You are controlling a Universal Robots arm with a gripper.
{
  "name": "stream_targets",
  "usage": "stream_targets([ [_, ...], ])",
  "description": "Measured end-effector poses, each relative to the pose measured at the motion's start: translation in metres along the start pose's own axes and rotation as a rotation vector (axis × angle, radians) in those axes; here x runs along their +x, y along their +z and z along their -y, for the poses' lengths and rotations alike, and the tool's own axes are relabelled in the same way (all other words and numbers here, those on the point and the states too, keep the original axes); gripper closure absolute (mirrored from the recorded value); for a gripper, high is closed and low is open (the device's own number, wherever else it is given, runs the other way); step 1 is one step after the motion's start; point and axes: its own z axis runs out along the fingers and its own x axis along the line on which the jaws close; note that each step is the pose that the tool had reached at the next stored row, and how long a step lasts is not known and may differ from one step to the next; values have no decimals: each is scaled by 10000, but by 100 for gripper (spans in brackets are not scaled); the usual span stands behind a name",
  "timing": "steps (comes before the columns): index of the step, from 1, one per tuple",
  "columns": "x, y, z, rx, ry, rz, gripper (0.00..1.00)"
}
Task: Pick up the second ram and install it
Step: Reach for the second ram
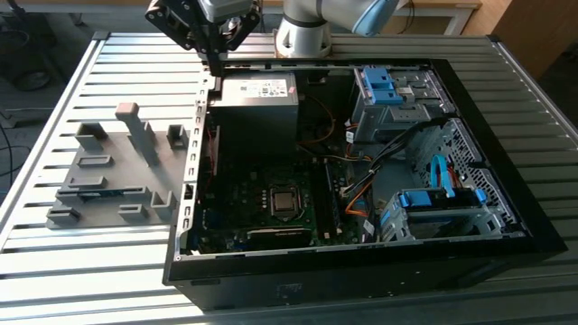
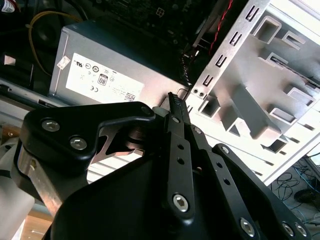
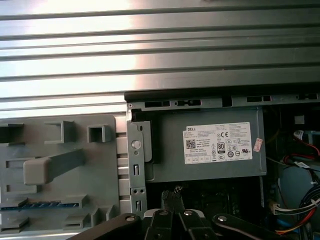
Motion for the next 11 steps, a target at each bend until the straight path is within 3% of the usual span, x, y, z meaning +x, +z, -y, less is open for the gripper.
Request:
stream_targets([
  [11, 26, 0, 2, 0, -1, 0, 89],
])
